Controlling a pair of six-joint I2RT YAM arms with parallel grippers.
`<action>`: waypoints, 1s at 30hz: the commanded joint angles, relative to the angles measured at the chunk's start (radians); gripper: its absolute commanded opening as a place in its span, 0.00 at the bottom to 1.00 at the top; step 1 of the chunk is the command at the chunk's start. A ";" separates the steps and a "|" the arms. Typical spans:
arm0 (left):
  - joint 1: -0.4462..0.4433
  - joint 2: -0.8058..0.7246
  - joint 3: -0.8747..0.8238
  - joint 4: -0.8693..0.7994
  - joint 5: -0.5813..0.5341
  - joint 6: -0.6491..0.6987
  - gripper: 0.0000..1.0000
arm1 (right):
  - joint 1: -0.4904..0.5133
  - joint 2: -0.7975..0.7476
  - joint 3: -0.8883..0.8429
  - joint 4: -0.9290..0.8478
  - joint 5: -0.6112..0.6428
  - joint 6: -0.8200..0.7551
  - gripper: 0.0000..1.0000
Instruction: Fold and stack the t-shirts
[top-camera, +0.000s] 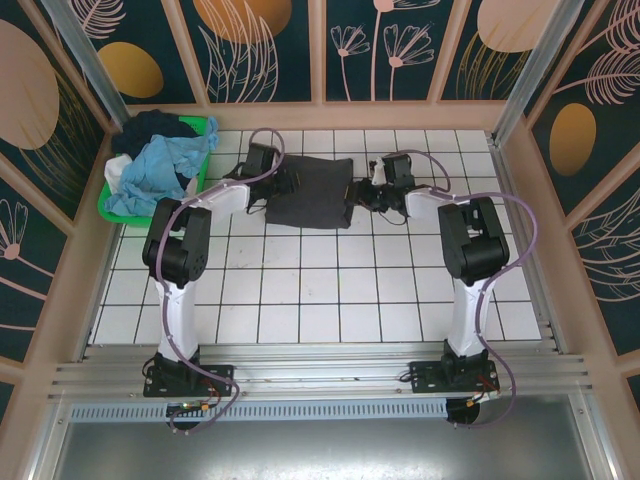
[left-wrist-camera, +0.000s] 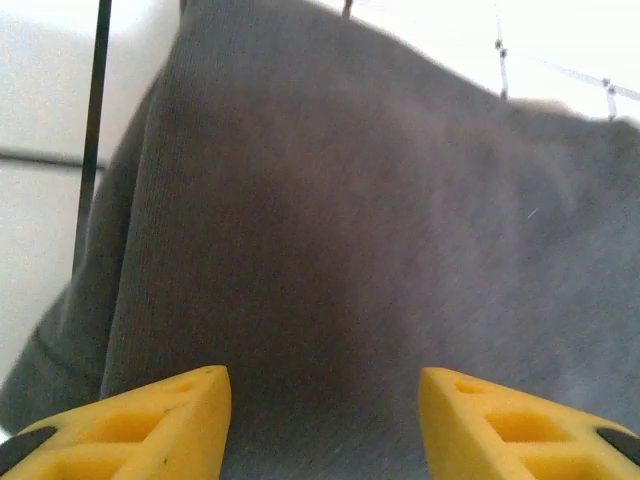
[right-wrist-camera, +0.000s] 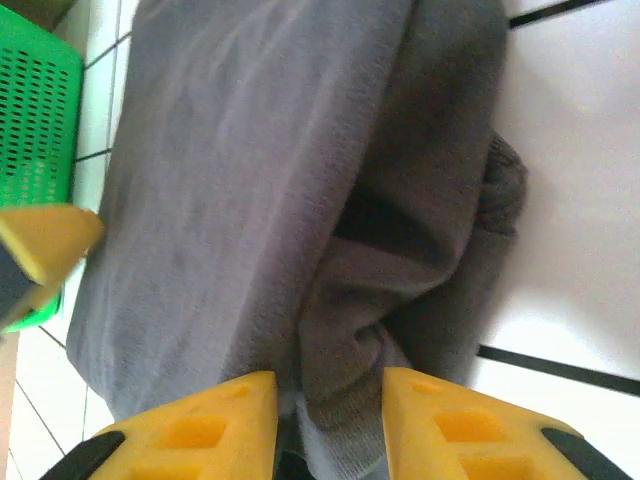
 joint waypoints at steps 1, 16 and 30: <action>0.001 -0.058 -0.040 0.035 -0.003 0.010 0.53 | 0.006 0.024 0.017 0.056 0.001 0.009 0.29; 0.022 -0.125 -0.150 0.041 -0.086 -0.013 0.58 | 0.008 0.062 0.044 0.017 0.010 -0.006 0.20; 0.021 -0.103 -0.163 0.069 -0.049 -0.045 0.58 | 0.056 -0.147 -0.110 0.018 -0.012 0.018 0.00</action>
